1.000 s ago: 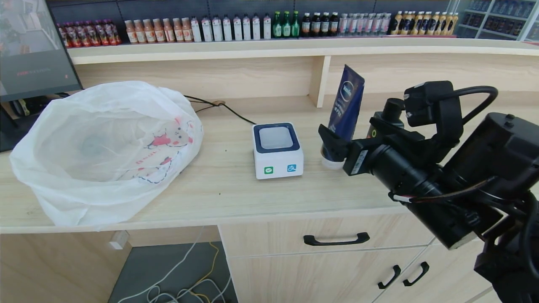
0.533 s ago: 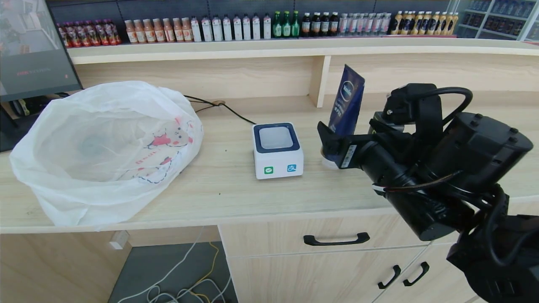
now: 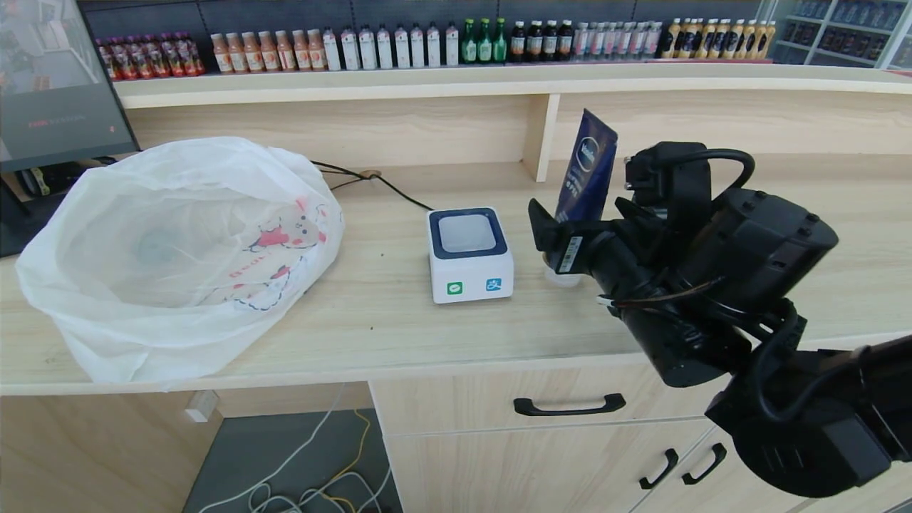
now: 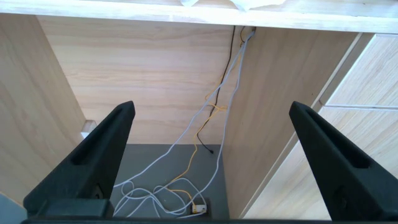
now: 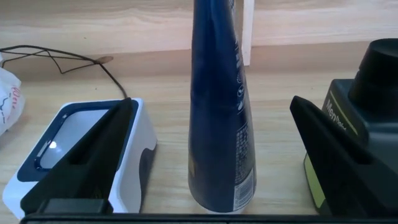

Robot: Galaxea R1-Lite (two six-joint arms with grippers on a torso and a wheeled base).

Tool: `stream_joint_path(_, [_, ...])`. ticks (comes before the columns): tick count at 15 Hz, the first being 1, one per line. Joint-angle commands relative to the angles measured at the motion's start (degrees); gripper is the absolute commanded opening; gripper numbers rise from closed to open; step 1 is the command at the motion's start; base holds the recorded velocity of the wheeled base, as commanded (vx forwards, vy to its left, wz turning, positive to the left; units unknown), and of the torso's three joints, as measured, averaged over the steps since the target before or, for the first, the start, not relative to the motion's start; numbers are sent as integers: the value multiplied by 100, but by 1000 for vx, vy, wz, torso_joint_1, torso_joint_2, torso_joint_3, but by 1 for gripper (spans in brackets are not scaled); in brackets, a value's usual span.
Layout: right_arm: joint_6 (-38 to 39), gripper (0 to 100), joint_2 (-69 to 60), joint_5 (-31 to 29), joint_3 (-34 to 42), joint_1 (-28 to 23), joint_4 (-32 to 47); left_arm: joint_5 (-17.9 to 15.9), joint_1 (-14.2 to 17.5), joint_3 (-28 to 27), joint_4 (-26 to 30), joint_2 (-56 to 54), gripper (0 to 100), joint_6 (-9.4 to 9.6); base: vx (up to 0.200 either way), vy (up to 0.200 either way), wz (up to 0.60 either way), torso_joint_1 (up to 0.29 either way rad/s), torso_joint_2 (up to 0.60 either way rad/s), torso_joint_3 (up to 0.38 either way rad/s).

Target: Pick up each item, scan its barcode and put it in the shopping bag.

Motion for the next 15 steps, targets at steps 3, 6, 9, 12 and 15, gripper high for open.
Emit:
stream_joint_path(3, [16, 100, 281, 2, -208, -36, -5, 0, 2, 0, 0, -2, 100, -1, 0, 0, 0, 0, 0, 0])
stream_joint_path(6, [7, 100, 334, 19, -287, -132, -48, 0, 2, 0, 0, -2, 100, -1, 0, 0, 0, 0, 0, 0])
stream_joint_path(9, [-371, 100, 343, 178, -261, -387, -163, 0, 2, 0, 0, -2, 100, -1, 0, 0, 0, 0, 0, 0])
stream_joint_path(12, [-388, 100, 343, 292, -252, -396, -180, 0, 2, 0, 0, -2, 100, -1, 0, 0, 0, 0, 0, 0])
stream_joint_path(15, [-380, 100, 360, 318, -190, -414, -215, 0, 2, 0, 0, -2, 100, -1, 0, 0, 0, 0, 0, 0])
